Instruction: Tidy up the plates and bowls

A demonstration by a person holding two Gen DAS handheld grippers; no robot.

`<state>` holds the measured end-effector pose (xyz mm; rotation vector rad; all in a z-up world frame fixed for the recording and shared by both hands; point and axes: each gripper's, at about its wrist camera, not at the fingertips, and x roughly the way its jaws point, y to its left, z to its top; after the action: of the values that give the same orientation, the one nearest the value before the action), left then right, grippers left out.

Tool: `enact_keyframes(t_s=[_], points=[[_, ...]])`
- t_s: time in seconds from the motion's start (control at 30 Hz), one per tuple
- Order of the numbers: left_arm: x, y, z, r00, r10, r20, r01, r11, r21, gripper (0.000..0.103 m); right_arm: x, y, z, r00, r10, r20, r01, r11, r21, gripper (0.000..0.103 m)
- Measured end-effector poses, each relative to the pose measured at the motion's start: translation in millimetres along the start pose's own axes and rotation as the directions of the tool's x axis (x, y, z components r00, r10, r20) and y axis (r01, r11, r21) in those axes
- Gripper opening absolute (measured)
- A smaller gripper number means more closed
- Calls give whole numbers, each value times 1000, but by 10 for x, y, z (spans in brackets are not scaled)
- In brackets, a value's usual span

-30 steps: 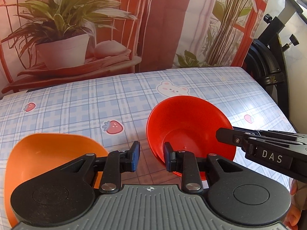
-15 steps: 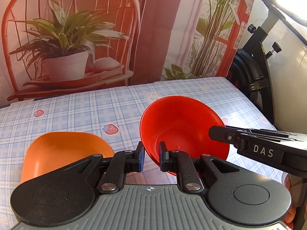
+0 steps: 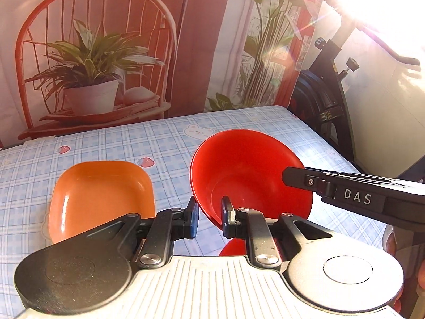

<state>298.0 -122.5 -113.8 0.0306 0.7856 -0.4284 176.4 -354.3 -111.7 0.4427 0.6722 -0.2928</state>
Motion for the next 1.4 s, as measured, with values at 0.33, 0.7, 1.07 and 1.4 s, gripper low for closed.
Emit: enact_keyframes(t_s=[0.33,0.7,1.07,1.4], points=[[-130,-74,-221,999,-31,-30,32,999,32,19,-260,-65,-306,1000,-9,-6,9,999,44,10],[-147,-106,-393,996,-52,-71,55,997,46,19,-322,-148,-525,999,-5,-35,7,997,73,10],[-34,-112,-574,992,-61,-111,62,998,8,20,-234,-213,-730,996,-47,-80,53,996,69,12],[-36,-34,-589,994,-49,-97,44,997,-56,25,-209,-197,-775,995,-70,-77,75,996,56,15]])
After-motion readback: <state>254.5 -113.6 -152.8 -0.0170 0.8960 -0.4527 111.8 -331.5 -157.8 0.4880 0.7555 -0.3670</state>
